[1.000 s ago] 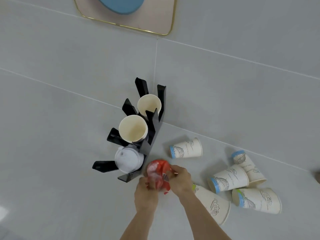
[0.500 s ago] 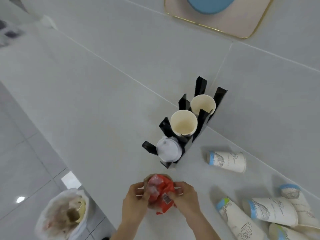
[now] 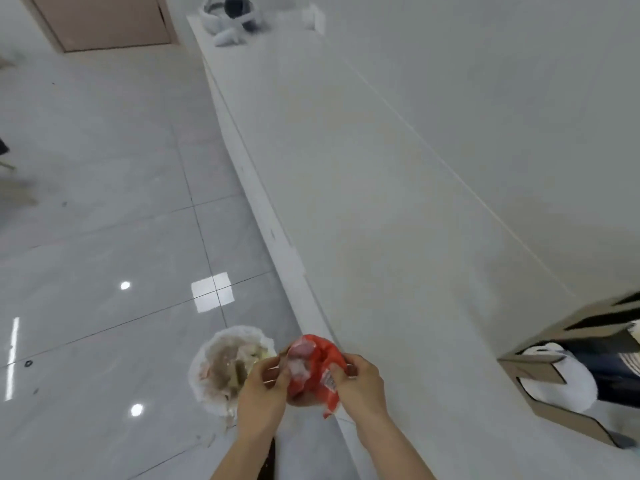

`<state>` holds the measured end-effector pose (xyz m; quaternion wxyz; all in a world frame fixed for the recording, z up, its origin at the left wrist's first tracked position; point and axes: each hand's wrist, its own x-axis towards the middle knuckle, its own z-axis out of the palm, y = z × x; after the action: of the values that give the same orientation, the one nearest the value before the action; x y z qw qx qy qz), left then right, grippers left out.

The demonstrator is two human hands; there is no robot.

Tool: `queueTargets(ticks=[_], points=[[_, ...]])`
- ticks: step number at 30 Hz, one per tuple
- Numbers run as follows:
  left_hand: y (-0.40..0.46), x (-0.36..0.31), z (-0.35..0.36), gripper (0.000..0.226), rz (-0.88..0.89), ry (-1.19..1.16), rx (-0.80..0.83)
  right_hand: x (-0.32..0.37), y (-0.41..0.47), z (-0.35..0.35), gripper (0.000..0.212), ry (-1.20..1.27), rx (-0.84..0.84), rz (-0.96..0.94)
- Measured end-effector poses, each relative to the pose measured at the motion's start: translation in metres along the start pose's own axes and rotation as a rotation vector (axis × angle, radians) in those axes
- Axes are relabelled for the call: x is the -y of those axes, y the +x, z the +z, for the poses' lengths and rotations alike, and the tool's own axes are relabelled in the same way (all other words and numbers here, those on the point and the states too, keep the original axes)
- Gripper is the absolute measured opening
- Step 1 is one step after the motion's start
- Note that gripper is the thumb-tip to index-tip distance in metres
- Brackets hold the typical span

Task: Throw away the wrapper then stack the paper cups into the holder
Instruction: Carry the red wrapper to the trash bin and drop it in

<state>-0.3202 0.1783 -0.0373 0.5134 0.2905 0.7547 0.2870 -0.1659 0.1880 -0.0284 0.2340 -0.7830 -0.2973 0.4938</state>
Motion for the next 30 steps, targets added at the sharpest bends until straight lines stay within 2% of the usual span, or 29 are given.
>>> queueTargets(ticks=[5, 12, 15, 18, 19, 23, 30], points=[[0.049, 0.015, -0.069, 0.025, -0.105, -0.015, -0.077, 0.031, 0.001, 0.091, 0.014, -0.050, 0.088, 0.070], [0.113, 0.031, -0.117, 0.032, -0.168, -0.037, -0.117, 0.059, 0.018, 0.174, 0.017, -0.175, 0.105, 0.090], [0.141, 0.037, -0.127, 0.046, -0.184, 0.020, -0.110, 0.061, 0.035, 0.201, 0.025, -0.197, 0.114, 0.093], [0.165, 0.050, -0.135, 0.061, -0.200, 0.169, -0.119, 0.057, 0.049, 0.214, 0.072, -0.268, 0.150, 0.106], [0.171, 0.054, -0.139, 0.063, -0.216, 0.212, -0.128, 0.057, 0.051, 0.215, 0.079, -0.282, 0.157, 0.114], [0.181, 0.056, -0.155, 0.068, -0.207, 0.278, -0.158, 0.057, 0.048, 0.206, 0.075, -0.329, 0.162, 0.072], [0.180, 0.022, -0.169, 0.068, 0.004, 0.408, -0.210, 0.079, 0.036, 0.180, 0.072, -0.489, 0.125, -0.133]])
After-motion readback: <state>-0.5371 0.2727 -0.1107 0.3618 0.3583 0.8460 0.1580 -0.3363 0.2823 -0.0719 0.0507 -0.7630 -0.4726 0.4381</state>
